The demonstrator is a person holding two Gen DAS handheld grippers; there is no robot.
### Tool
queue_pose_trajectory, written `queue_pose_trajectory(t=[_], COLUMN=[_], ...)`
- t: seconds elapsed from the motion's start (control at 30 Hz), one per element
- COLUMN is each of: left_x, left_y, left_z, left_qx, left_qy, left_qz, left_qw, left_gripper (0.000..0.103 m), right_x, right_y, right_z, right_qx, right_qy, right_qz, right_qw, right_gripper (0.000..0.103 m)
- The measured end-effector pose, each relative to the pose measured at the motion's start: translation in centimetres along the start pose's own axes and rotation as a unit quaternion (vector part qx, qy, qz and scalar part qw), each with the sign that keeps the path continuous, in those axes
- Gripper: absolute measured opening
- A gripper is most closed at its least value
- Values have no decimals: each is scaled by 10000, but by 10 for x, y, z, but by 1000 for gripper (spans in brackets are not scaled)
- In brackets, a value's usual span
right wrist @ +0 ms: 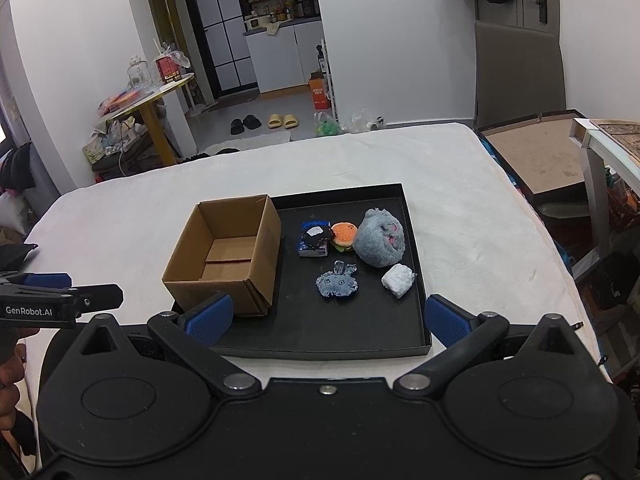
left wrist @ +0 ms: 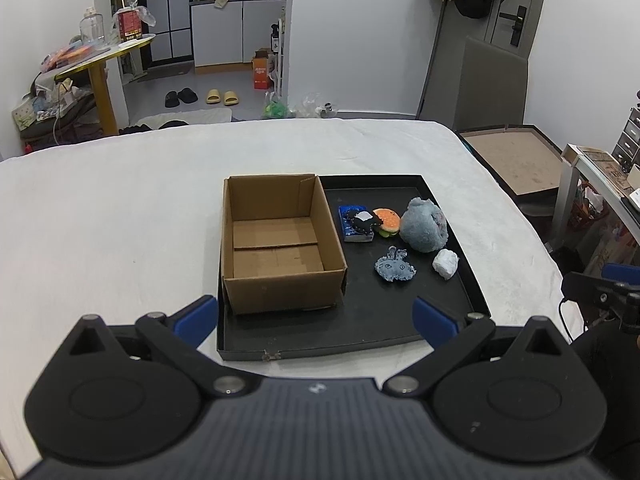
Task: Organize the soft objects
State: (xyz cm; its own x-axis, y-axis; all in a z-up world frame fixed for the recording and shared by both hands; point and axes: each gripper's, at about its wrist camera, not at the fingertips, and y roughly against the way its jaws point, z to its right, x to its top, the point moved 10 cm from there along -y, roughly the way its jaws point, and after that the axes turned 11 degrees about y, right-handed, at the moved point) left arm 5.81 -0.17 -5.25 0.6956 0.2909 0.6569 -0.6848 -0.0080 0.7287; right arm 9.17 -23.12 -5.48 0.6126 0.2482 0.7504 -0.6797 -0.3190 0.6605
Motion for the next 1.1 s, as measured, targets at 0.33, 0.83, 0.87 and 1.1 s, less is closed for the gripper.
queue_pose_trajectory(t=[0.33,0.83,0.87,1.1], left_x=[0,13,14,22], left_y=[-8,-39,-42,-64], left_z=[-1,-7,-8,-12], left_qx=[1,71,73,120], left_qy=[28,188,209,309], left_qz=[1,-18,-24,-80], left_qw=[10000,9998,9998,9994], left_gripper=[103,102,102,100], right_x=[-2,-1,-1,2], right_y=[-7,-40,-43,-69], right_z=[0,21,22,33], right_qx=[64,164,167,216], right_qy=[-63,-205,-219,-322], right_qz=[30,19,8,-43], right_qw=[10000,9997,9996,9992], right_gripper=[103,103,103,95])
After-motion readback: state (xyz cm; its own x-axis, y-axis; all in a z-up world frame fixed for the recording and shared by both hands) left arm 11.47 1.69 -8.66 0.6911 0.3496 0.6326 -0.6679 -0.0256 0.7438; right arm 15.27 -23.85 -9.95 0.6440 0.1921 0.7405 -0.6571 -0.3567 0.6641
